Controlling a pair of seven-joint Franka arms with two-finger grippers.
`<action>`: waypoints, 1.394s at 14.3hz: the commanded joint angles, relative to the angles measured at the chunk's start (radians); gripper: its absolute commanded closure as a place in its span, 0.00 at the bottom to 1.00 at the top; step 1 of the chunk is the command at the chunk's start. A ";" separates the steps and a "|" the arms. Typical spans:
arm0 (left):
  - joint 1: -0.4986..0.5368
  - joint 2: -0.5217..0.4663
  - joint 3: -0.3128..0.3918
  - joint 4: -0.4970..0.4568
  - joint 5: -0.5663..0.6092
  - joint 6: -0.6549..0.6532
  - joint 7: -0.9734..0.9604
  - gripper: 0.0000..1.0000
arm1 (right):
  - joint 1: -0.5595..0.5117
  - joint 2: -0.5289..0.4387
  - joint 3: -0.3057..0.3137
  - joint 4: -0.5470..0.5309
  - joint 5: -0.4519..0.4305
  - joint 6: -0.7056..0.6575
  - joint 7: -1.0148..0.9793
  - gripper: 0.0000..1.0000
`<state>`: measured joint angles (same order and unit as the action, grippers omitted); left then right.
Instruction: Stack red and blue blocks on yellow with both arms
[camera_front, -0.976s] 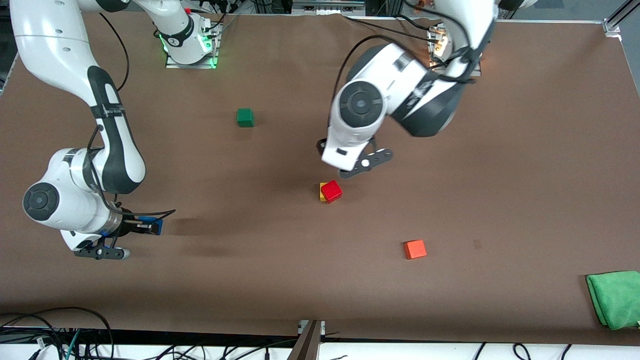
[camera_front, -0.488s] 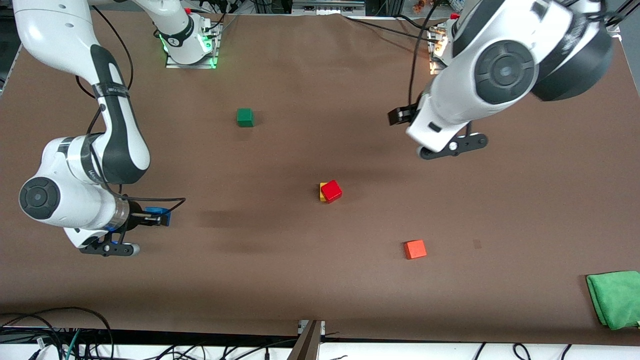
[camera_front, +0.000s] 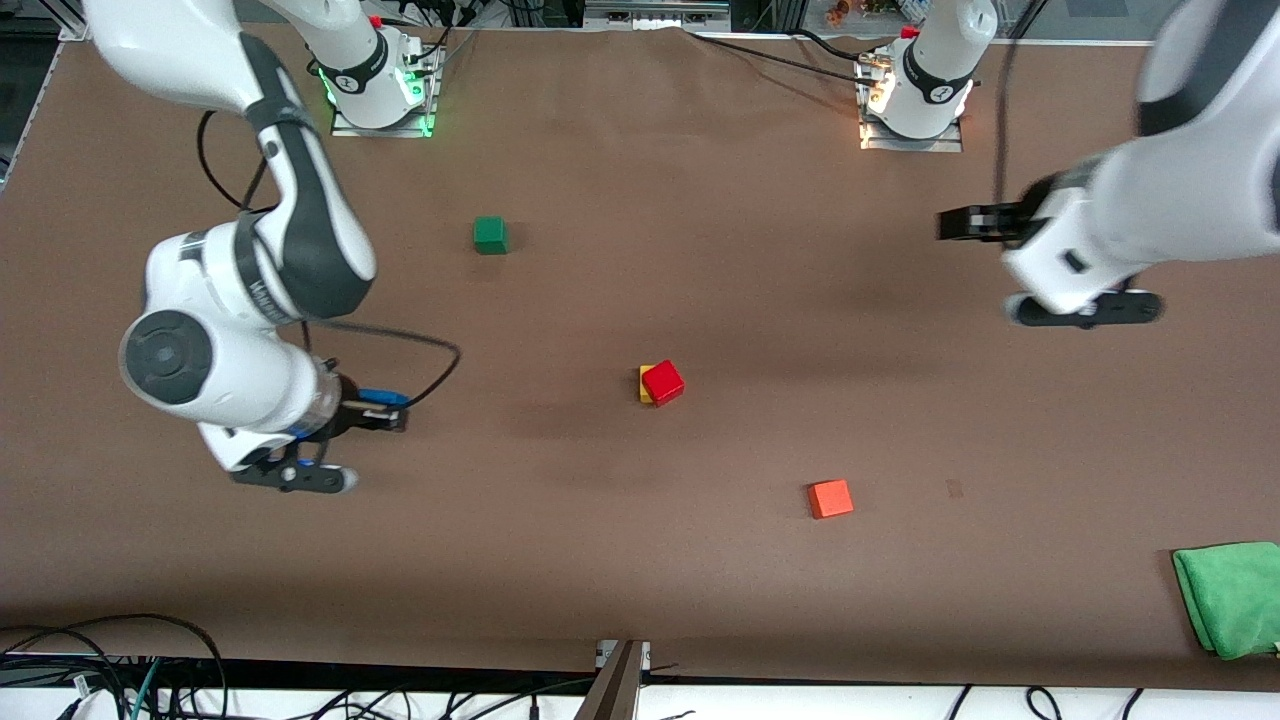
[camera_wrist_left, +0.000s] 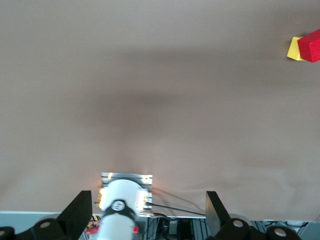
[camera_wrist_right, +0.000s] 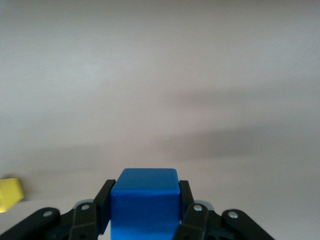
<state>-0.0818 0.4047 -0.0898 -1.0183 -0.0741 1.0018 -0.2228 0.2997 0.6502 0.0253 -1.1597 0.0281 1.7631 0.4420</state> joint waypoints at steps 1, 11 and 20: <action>0.085 -0.035 -0.010 -0.026 0.040 -0.003 0.169 0.00 | 0.103 0.011 -0.008 0.022 0.009 0.018 0.148 0.74; 0.270 -0.030 -0.007 -0.097 0.139 0.147 0.453 0.00 | 0.396 0.137 -0.022 0.066 -0.007 0.307 0.536 0.73; 0.162 -0.049 0.080 -0.216 0.177 0.308 0.502 0.00 | 0.456 0.218 -0.028 0.111 -0.059 0.404 0.613 0.72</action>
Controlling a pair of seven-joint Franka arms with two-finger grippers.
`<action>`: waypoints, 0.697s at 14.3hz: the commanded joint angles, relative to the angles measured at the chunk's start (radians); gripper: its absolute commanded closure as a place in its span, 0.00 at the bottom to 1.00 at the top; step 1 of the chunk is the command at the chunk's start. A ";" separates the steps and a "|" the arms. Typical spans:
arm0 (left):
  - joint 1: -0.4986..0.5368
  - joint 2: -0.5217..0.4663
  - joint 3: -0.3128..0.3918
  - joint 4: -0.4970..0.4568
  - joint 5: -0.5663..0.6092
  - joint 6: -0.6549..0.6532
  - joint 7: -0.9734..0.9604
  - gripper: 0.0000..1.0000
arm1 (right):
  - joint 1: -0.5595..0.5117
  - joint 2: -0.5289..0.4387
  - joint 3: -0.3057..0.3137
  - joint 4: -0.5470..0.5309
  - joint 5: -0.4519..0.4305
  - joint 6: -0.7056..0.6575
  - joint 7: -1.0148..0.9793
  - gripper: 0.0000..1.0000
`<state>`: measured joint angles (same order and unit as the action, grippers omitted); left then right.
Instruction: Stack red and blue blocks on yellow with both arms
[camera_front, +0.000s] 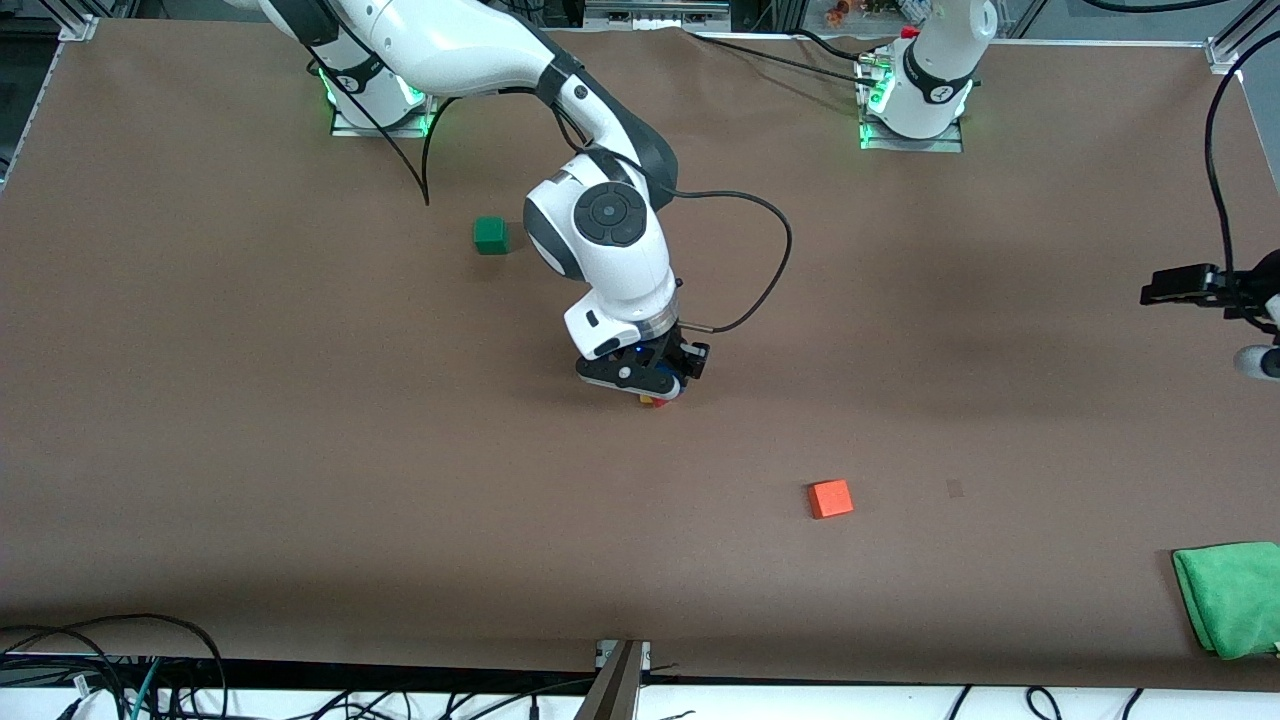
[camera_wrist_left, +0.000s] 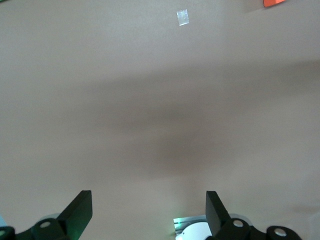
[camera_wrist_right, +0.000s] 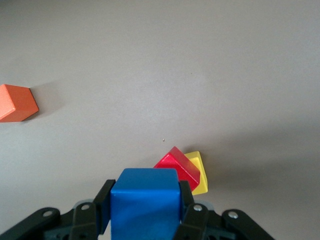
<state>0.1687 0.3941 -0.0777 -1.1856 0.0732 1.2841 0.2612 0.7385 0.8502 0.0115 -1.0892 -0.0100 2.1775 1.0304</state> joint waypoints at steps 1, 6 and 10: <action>-0.137 -0.052 0.113 -0.075 0.022 0.040 0.017 0.00 | 0.019 0.018 -0.015 0.038 -0.033 -0.015 0.023 0.72; -0.204 -0.093 0.139 -0.170 0.016 0.119 -0.058 0.00 | 0.025 0.029 -0.013 0.032 -0.079 -0.019 0.022 0.71; -0.236 -0.190 0.138 -0.336 -0.018 0.256 -0.135 0.00 | 0.027 0.041 -0.015 0.032 -0.087 -0.016 0.022 0.71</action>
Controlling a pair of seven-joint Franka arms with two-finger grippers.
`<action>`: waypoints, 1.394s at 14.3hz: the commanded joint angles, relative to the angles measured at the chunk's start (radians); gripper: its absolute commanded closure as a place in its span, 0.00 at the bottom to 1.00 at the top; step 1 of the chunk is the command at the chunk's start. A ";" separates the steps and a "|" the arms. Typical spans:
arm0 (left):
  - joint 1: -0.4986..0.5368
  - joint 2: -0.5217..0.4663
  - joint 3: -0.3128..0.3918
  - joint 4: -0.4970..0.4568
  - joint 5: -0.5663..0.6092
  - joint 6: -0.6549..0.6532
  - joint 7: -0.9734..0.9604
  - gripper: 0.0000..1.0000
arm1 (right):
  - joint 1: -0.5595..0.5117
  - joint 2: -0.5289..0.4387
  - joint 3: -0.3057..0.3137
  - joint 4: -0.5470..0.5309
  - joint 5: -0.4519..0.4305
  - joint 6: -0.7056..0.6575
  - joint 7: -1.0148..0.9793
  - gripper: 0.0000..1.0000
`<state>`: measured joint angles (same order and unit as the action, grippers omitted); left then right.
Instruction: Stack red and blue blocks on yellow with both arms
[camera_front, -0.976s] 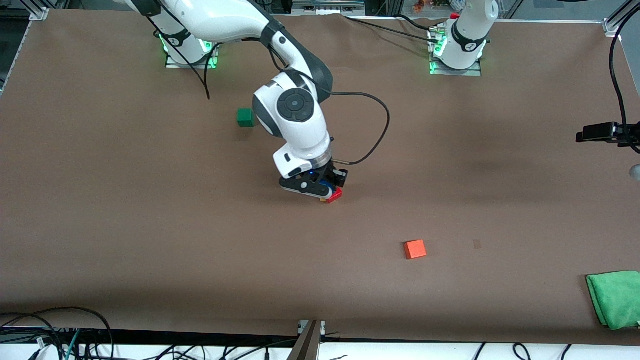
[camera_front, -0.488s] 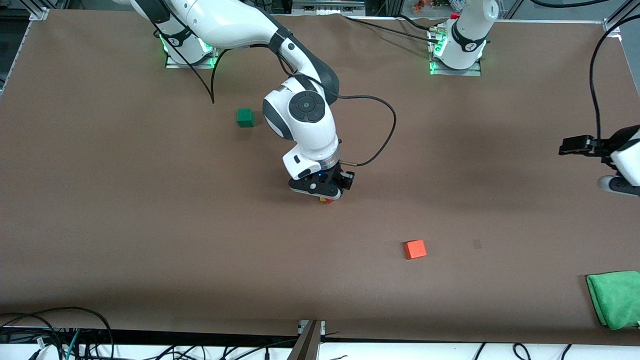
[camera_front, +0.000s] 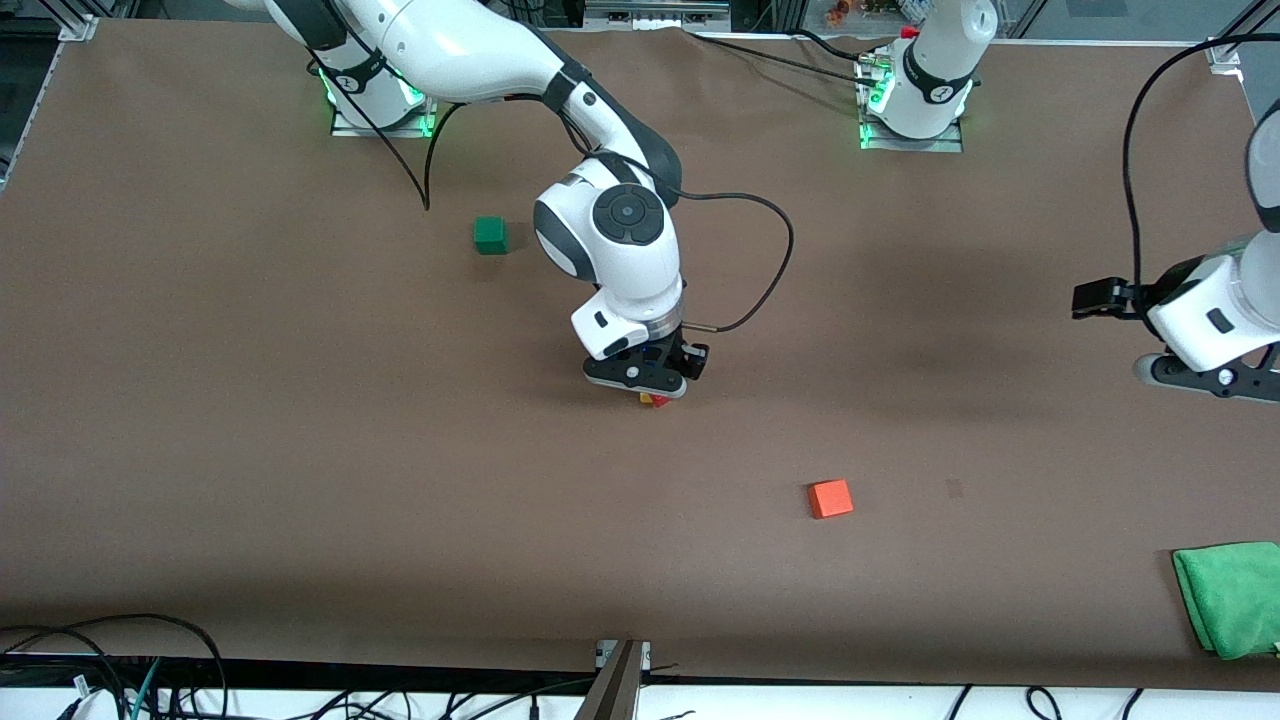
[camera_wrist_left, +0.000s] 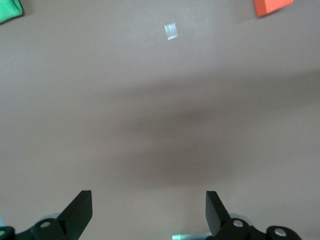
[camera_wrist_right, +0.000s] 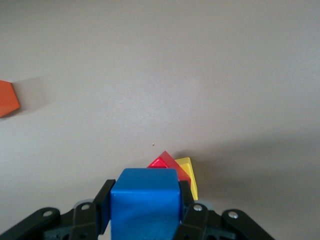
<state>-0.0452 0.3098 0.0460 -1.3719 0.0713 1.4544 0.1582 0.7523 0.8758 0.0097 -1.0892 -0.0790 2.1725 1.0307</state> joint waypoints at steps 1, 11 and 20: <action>-0.024 -0.126 0.012 -0.170 -0.031 0.099 -0.037 0.00 | 0.012 0.015 -0.013 0.034 -0.019 -0.010 0.022 0.71; -0.083 -0.296 -0.015 -0.211 -0.073 0.046 -0.150 0.00 | 0.012 0.022 -0.014 0.032 -0.025 0.000 0.023 0.37; -0.019 -0.281 -0.055 -0.176 -0.071 0.029 -0.212 0.00 | 0.001 -0.006 -0.022 0.038 -0.012 -0.058 0.017 0.00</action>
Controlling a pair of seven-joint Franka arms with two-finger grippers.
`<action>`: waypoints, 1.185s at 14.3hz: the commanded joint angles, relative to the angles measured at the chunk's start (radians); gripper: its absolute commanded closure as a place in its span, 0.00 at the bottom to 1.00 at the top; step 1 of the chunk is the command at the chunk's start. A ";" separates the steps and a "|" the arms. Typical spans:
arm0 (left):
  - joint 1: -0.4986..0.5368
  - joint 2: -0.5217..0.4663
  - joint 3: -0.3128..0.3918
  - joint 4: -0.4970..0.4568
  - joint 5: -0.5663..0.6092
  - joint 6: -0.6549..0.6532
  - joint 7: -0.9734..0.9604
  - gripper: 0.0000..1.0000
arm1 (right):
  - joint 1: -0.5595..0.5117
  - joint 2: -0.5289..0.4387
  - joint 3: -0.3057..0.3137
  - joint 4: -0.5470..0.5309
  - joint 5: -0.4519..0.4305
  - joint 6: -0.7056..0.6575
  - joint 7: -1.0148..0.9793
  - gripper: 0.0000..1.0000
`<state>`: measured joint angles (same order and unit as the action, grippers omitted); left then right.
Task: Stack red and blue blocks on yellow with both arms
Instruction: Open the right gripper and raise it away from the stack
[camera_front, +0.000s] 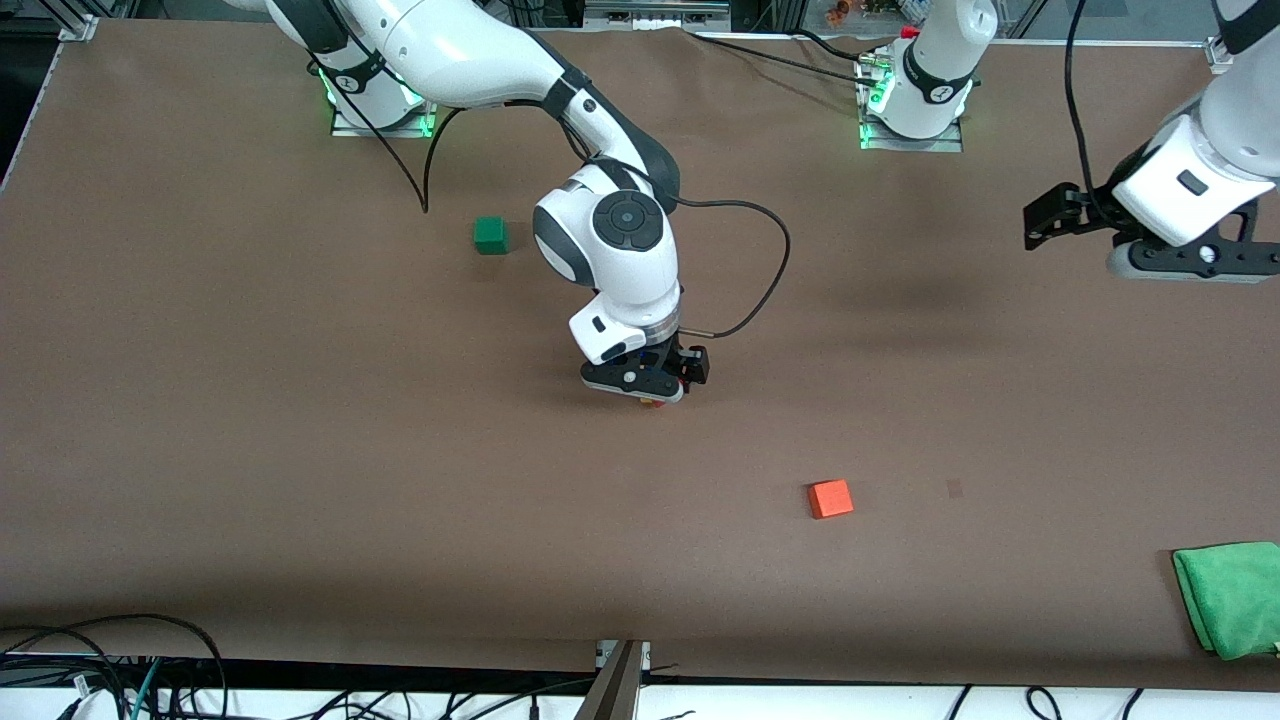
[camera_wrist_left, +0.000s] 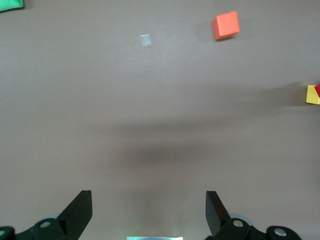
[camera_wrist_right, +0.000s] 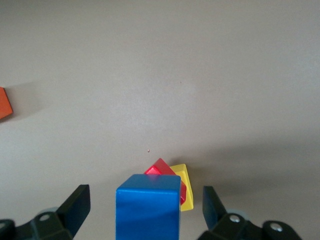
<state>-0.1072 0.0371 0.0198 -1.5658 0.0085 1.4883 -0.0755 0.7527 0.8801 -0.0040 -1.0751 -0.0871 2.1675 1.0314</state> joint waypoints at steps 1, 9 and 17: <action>0.053 -0.006 -0.031 0.023 -0.008 -0.003 0.031 0.00 | -0.009 -0.035 -0.008 0.026 0.000 -0.080 0.012 0.00; 0.060 -0.009 -0.031 0.041 -0.012 -0.055 0.056 0.00 | -0.231 -0.292 -0.007 -0.005 0.167 -0.378 -0.210 0.00; 0.050 0.007 -0.032 0.049 -0.028 -0.054 0.059 0.00 | -0.459 -0.769 -0.042 -0.473 0.155 -0.529 -0.603 0.00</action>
<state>-0.0601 0.0356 -0.0056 -1.5370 -0.0182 1.4515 -0.0434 0.3226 0.2936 -0.0432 -1.3117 0.0621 1.6122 0.4994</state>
